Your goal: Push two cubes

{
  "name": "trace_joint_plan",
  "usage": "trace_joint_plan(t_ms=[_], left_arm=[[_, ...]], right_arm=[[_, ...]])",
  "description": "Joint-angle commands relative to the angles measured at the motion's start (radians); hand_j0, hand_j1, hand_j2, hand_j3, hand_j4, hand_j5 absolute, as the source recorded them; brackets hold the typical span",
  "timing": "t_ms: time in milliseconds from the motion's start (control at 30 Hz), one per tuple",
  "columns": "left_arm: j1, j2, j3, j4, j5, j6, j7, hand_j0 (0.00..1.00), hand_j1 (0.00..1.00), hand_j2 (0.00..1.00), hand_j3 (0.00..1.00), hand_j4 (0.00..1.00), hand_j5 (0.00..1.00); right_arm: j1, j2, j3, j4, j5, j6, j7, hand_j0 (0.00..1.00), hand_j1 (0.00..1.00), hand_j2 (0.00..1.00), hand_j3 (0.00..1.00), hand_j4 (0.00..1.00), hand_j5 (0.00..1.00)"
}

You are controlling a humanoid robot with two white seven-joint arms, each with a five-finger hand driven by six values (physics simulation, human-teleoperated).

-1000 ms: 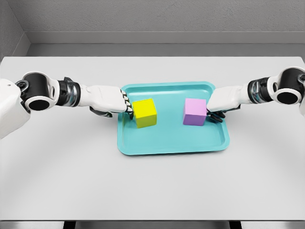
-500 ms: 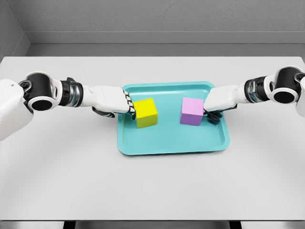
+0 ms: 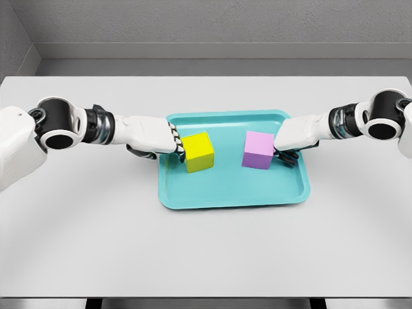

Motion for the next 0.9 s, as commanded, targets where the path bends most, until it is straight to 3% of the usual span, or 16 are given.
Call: trace_joint_plan(t_ms=[0, 867], left_arm=[[0.000, -0.003, 0.001, -0.001, 0.004, 0.002, 0.000, 0.70, 0.70, 0.70, 0.70, 0.70, 0.70], [-0.002, -0.013, 0.012, 0.032, 0.014, 0.002, 0.000, 0.70, 0.70, 0.70, 0.70, 0.70, 0.70]], right_arm=[[-0.002, 0.008, 0.002, 0.001, -0.001, 0.001, -0.001, 0.15, 0.15, 0.15, 0.15, 0.15, 0.15], [-0.017, 0.025, 0.025, 0.005, 0.022, 0.001, -0.001, 0.15, 0.15, 0.15, 0.15, 0.15, 0.15]])
